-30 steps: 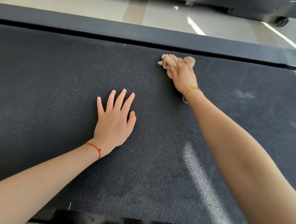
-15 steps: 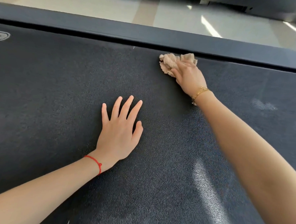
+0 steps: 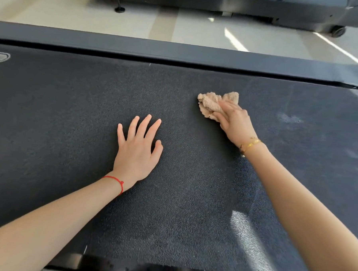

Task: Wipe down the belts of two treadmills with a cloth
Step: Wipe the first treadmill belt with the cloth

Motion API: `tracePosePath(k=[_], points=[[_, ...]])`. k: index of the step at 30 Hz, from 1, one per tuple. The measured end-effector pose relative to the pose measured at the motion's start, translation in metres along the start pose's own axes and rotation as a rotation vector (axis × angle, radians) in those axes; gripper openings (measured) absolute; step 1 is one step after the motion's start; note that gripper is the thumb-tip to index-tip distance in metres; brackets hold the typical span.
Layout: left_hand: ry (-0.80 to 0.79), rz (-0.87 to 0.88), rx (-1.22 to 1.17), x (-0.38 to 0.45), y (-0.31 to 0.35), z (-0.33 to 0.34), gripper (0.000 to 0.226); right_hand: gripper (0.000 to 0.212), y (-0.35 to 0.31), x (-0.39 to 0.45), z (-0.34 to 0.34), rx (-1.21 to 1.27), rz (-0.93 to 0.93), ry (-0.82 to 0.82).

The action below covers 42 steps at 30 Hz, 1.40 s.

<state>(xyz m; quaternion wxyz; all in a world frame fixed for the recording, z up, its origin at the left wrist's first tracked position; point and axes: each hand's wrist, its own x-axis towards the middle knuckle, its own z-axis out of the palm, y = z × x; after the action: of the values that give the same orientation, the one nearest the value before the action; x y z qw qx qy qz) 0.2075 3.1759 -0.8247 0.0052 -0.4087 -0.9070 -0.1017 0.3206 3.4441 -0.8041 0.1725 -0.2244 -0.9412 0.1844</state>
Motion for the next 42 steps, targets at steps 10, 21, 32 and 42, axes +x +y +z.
tracePosePath(k=[10, 21, 32, 42], points=[[0.015, -0.003, -0.027, 0.0, -0.001, 0.004, 0.057, 0.048, -0.004, -0.058, -0.013, 0.006, -0.056, -0.06], [0.042, 0.009, -0.03, 0.0, -0.002, 0.005, 0.056, 0.047, -0.067, -0.154, -0.008, 0.028, -0.231, -0.178], [0.035, 0.043, -0.073, -0.01, -0.006, 0.003, 0.054, 0.046, -0.082, -0.176, -0.002, 0.106, -0.231, -0.189], [0.034, 0.097, -0.079, -0.035, -0.015, -0.002, 0.053, 0.047, -0.089, -0.194, -0.001, 0.088, -0.3, -0.235]])
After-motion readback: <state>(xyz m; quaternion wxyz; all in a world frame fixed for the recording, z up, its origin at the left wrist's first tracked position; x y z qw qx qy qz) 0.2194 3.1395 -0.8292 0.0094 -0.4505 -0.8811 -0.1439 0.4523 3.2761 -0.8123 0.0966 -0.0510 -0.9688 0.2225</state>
